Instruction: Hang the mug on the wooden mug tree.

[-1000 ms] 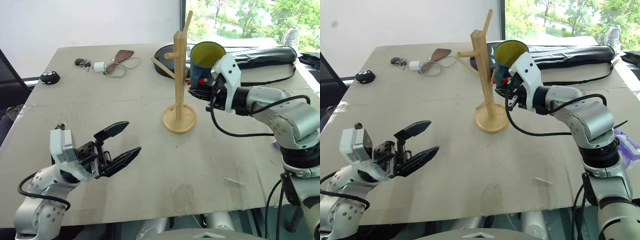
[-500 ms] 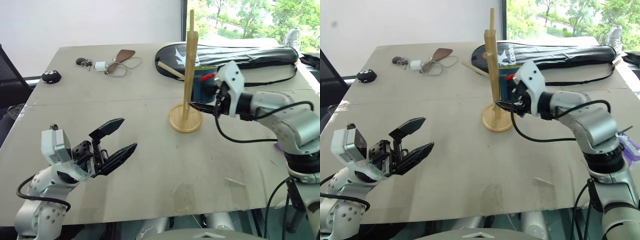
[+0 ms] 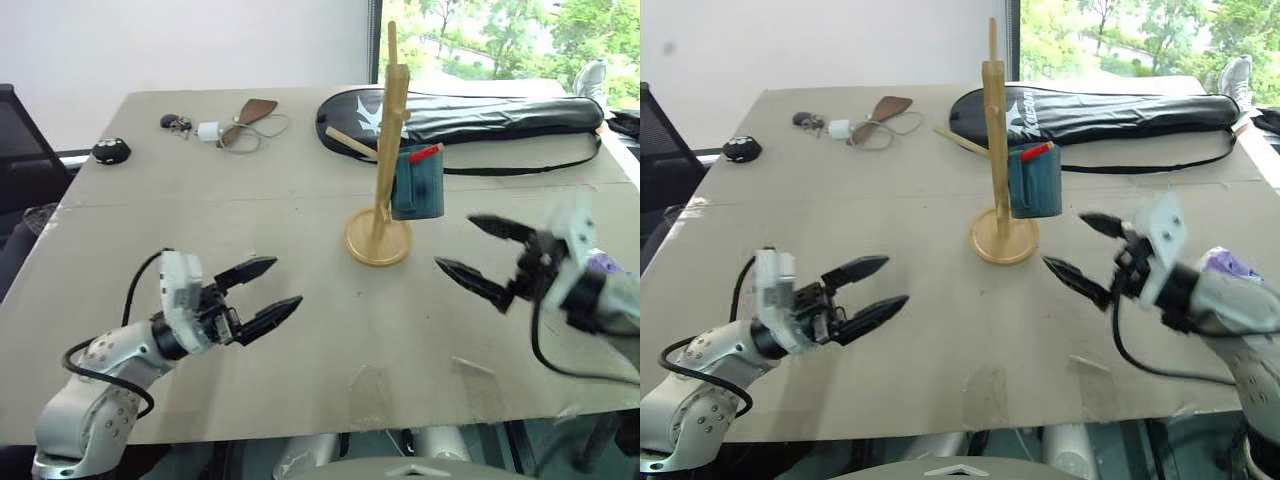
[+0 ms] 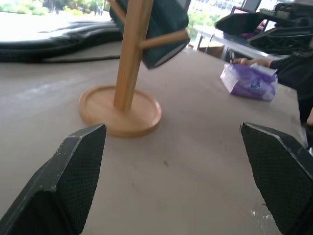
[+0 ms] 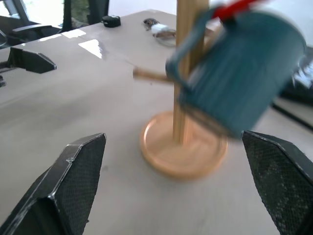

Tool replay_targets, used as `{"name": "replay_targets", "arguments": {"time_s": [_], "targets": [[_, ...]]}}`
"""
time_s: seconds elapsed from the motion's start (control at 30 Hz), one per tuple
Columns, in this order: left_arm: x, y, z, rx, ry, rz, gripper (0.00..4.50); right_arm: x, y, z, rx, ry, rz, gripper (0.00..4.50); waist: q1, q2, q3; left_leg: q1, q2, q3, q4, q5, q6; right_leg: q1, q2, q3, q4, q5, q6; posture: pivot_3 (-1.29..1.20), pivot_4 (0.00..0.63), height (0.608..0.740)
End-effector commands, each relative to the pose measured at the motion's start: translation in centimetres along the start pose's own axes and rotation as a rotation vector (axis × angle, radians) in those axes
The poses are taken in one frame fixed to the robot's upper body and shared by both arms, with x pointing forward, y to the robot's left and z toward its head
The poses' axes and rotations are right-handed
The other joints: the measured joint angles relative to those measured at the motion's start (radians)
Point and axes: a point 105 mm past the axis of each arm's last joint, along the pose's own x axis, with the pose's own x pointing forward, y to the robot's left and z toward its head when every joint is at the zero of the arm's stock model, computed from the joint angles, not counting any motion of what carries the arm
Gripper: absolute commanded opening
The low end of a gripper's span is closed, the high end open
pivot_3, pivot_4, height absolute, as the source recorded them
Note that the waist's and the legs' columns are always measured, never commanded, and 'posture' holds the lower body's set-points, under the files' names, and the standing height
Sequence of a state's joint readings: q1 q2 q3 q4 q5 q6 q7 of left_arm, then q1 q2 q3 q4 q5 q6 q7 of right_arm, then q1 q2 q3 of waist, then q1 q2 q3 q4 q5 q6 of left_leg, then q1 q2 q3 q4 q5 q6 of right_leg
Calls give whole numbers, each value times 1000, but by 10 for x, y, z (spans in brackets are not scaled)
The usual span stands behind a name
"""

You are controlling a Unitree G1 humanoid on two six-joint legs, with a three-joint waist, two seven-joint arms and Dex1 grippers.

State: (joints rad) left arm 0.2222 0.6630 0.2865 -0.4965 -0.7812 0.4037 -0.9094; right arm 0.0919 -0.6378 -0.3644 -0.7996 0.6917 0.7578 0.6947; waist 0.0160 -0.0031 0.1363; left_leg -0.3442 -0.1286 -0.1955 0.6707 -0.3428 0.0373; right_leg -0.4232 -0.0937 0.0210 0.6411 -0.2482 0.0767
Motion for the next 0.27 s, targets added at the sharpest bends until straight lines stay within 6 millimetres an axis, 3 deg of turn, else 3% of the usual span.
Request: {"name": "replay_targets", "arguments": {"time_s": [0.03,0.13,0.27], "targets": [[-2,-3,-10,-14,68,-3,4500,-30,6,-24,-47,54,-57,4469,0,0,0,0,0,0,0,0,0,0,0,1,0,0,0,0,150,740],[-5,-4,-19,-15,115,1,4500,-47,13,-49,-30,126,-88,4469,-5,0,0,3,0,1,0,0,0,1,1,2,2,0,0,0,150,740],[-3,-3,-26,3,140,16,4500,-49,14,-59,-36,125,-123,4469,-4,2,1,18,2,5,-1,0,0,14,2,6,2,0,0,0,150,740]]}}
